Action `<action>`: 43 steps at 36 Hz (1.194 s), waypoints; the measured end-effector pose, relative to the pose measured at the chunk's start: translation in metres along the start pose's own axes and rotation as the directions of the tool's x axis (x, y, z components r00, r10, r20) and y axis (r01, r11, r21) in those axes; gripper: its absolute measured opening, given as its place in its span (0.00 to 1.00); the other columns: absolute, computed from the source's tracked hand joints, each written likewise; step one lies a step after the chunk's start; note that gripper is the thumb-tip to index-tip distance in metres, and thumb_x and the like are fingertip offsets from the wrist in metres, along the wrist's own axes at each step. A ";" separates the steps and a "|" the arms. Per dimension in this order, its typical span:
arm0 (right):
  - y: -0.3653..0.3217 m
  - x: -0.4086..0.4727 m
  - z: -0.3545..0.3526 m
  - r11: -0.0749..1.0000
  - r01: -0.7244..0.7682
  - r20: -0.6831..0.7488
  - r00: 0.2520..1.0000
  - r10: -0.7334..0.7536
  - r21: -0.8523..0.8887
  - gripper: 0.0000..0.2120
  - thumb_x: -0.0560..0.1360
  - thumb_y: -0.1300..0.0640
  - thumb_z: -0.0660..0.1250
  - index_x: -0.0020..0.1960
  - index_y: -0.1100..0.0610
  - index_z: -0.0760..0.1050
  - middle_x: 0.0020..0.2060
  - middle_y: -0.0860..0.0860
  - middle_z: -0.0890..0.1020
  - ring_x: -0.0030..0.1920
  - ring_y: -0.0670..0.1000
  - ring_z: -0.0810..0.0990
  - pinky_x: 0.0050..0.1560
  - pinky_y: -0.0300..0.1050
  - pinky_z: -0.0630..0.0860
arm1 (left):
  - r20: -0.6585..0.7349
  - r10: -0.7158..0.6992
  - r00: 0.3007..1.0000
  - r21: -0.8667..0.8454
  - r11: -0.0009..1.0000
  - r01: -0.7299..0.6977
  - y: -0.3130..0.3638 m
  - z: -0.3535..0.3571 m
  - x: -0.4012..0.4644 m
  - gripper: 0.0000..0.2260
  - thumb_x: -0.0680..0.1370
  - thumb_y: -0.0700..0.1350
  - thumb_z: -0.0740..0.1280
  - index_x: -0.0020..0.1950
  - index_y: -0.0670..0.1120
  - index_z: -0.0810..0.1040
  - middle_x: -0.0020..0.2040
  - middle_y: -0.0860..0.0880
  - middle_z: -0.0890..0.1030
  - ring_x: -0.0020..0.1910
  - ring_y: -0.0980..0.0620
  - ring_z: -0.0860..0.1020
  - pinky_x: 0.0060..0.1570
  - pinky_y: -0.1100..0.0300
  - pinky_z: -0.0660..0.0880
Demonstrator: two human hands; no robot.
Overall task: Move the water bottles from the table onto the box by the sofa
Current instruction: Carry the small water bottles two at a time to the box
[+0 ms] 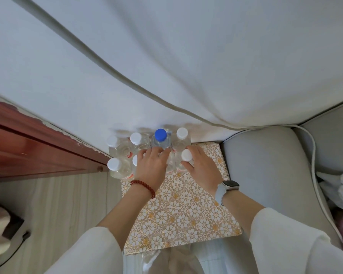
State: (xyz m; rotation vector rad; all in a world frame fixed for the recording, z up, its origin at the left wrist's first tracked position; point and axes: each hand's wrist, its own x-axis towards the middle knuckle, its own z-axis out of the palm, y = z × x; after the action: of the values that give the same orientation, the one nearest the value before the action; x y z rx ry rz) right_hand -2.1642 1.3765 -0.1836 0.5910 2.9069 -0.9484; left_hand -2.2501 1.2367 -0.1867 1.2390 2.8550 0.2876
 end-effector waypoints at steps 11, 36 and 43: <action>-0.025 -0.028 -0.020 0.972 -0.156 -0.055 0.984 0.168 0.177 0.23 0.75 0.55 0.63 0.67 0.56 0.62 0.60 0.56 0.70 0.59 0.54 0.72 0.55 0.45 0.72 | -0.006 -0.186 0.983 -0.081 0.979 0.185 0.013 -0.026 -0.031 0.27 0.66 0.43 0.74 0.64 0.45 0.72 0.60 0.42 0.77 0.61 0.39 0.74 0.61 0.32 0.64; -0.443 -0.369 0.116 0.687 0.557 0.406 0.555 -0.726 0.466 0.11 0.77 0.58 0.60 0.57 0.58 0.75 0.54 0.54 0.79 0.55 0.51 0.77 0.56 0.40 0.71 | -0.372 -0.917 0.144 -0.315 0.270 0.910 -0.062 -0.259 -0.623 0.15 0.76 0.45 0.64 0.62 0.45 0.74 0.59 0.44 0.77 0.59 0.42 0.73 0.56 0.47 0.68; -0.535 -0.581 0.190 0.502 0.668 0.549 0.164 -0.820 0.549 0.11 0.77 0.58 0.60 0.57 0.59 0.75 0.54 0.55 0.78 0.55 0.53 0.76 0.57 0.43 0.69 | -0.401 -0.867 -0.297 -0.425 -0.111 0.898 0.008 -0.277 -0.881 0.19 0.73 0.50 0.60 0.60 0.43 0.75 0.55 0.42 0.78 0.54 0.39 0.76 0.54 0.43 0.73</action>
State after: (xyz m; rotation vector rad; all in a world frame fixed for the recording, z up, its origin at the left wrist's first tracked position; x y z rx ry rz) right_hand -1.8363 0.6695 0.0450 -1.2096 2.1033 -1.1005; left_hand -1.6650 0.5581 0.0356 -1.7353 3.0823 0.5350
